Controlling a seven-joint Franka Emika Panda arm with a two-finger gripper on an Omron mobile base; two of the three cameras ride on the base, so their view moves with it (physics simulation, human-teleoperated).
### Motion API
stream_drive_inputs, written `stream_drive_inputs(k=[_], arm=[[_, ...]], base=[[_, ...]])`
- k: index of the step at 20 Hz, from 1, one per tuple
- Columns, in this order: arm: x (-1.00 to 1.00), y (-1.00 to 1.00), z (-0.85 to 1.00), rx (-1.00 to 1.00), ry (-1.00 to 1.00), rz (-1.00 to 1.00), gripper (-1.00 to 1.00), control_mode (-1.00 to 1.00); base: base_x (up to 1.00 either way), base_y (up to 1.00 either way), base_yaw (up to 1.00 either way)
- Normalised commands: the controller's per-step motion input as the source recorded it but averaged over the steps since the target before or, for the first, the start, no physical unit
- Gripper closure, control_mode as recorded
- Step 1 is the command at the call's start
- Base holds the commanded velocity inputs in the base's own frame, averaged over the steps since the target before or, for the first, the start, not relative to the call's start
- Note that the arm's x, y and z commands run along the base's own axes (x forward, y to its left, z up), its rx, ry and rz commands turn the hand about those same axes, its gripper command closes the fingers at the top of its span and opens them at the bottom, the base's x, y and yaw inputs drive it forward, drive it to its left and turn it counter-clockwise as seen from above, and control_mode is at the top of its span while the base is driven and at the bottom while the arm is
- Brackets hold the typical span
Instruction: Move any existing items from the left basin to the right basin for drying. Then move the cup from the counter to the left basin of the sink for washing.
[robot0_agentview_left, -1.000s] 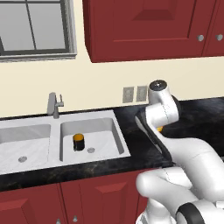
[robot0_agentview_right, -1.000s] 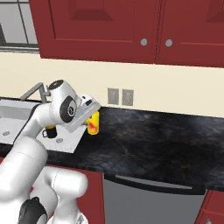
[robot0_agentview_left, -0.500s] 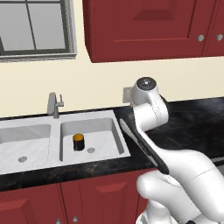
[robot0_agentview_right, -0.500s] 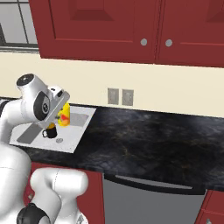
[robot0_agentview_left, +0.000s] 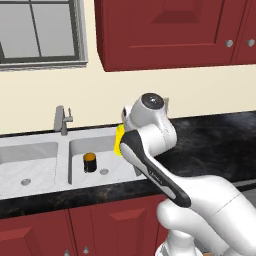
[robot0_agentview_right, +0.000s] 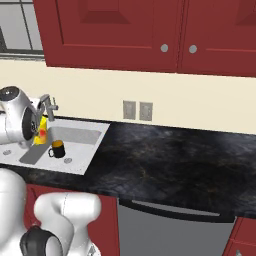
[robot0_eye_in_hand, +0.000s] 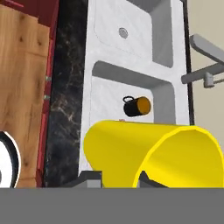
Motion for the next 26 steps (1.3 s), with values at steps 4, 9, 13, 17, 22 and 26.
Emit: stream_drive_inputs(k=[4, 9, 13, 17, 22, 26], arm=[[0.0, 0.66, 0.0, 0.0, 0.0, 0.55, 1.0, -1.0], [0.03, 0.85, 0.0, -0.01, 0.01, 0.43, 1.0, -1.0], [0.01, 0.97, -0.08, -0.07, 0.04, 0.25, 1.0, -1.0], [0.08, 0.93, -0.09, -0.1, 0.01, 0.17, 1.0, -1.0], [0.22, 0.78, -0.15, -0.13, 0.0, 0.12, 1.0, -1.0], [0.42, 0.51, -0.18, -0.14, 0.0, 0.07, 1.0, -1.0]], base=[[0.0, 0.0, 0.0], [0.0, 0.0, 0.0], [0.0, 0.0, 0.0], [0.0, 0.0, 0.0], [0.0, 0.0, 0.0], [0.0, 0.0, 0.0]])
